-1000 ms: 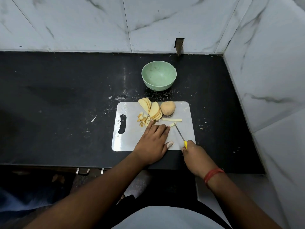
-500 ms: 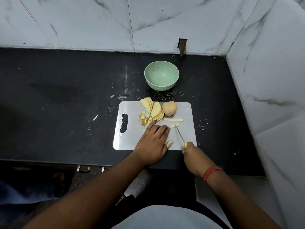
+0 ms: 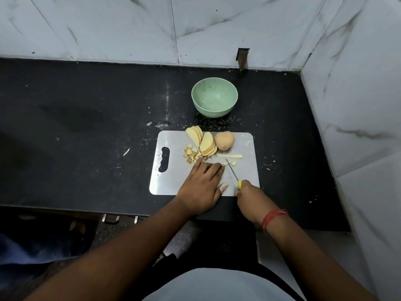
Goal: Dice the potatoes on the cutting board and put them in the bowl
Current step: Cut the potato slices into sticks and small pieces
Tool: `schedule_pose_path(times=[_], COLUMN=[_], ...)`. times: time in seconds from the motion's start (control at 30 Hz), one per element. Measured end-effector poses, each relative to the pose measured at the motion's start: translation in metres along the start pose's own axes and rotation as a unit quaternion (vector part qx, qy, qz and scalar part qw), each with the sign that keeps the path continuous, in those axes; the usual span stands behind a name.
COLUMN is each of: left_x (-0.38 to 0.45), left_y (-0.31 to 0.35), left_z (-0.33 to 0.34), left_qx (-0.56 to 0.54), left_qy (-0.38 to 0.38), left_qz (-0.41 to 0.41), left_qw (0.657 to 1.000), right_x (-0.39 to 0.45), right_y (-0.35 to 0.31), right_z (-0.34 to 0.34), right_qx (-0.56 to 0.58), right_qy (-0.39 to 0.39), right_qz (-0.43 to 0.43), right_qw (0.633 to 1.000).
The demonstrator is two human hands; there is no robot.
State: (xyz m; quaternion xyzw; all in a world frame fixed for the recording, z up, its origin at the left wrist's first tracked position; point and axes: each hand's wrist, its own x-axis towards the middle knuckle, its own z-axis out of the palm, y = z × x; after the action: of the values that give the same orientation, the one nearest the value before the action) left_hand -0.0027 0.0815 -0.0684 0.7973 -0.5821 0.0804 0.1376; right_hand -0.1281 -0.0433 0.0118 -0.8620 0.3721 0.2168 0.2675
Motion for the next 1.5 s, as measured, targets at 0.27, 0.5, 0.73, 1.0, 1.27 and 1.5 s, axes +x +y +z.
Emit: schedule_pose_path(times=[0.27,0.5,0.73,1.0,1.27,1.5], left_x=[0.000,-0.006,-0.003,-0.004,-0.008,-0.006], left_y=[0.001,0.002,0.001,0.002,0.003,0.002], left_z=[-0.003,-0.003,-0.003,-0.004,-0.005,-0.005], left_qx=[0.006,0.031,0.031,0.027,0.025,0.027], left_qy=[0.012,0.028,0.011,0.004,0.003,-0.010], left_qz=[-0.002,-0.018,-0.025,-0.030,-0.049,-0.053], left_qw=[1.000,0.999,0.999,0.999,0.999,0.998], right_x=[-0.017,-0.015,-0.006,-0.019,-0.004,-0.010], right_y=[0.015,0.008,0.002,0.017,-0.002,0.009], right_z=[0.004,0.007,0.007,0.013,0.009,0.015], right_qx=[0.013,0.036,0.019,0.027,0.018,-0.001], right_qy=[-0.017,0.020,-0.005,0.018,-0.008,-0.009], right_qz=[-0.029,-0.032,-0.019,-0.046,-0.026,-0.040], right_qw=[0.999,0.999,1.000,0.998,0.999,0.999])
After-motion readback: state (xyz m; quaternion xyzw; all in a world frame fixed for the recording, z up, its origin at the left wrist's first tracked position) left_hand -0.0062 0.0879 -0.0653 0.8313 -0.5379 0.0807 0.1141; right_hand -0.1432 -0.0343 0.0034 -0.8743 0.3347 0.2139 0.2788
